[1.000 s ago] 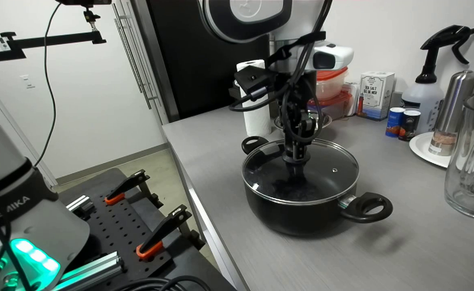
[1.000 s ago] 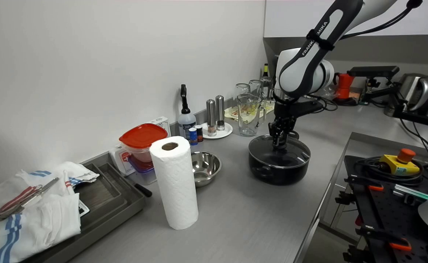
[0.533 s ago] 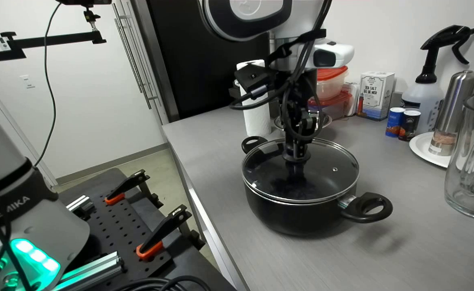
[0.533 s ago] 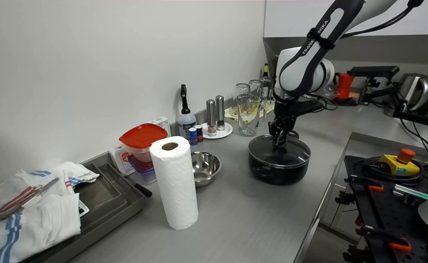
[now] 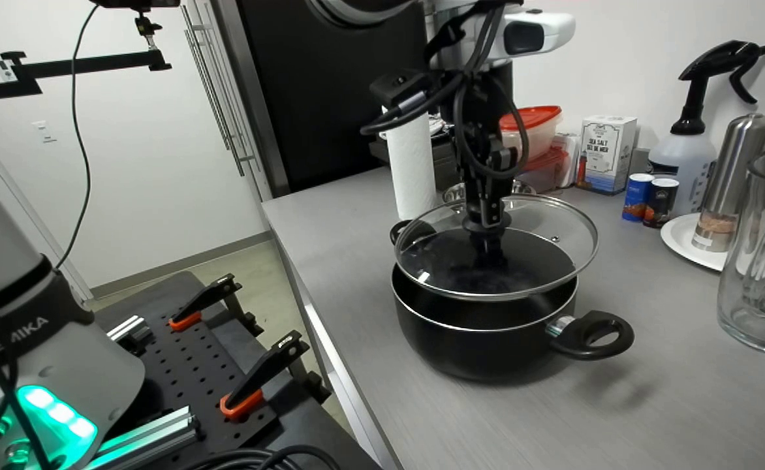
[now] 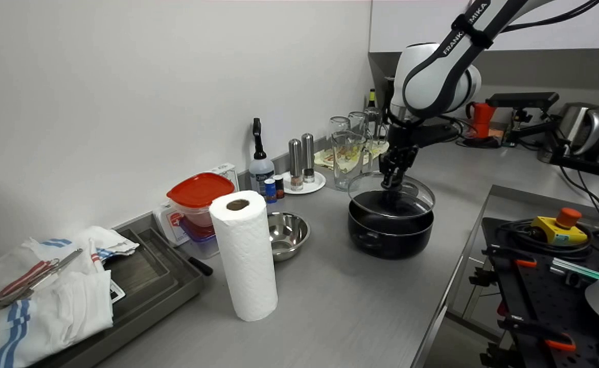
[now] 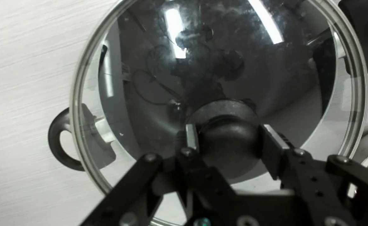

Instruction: Place the pot's lid on the counter

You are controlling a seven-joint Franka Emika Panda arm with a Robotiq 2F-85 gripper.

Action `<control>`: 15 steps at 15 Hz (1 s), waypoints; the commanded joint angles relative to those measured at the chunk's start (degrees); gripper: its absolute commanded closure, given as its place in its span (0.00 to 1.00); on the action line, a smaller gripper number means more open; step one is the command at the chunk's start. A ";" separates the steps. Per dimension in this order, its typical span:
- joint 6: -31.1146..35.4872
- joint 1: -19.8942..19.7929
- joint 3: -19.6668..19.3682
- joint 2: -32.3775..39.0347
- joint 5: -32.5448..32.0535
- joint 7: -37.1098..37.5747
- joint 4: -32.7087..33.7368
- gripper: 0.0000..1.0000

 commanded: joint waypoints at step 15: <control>-3.69 8.82 5.46 -4.56 -16.95 16.24 0.23 0.75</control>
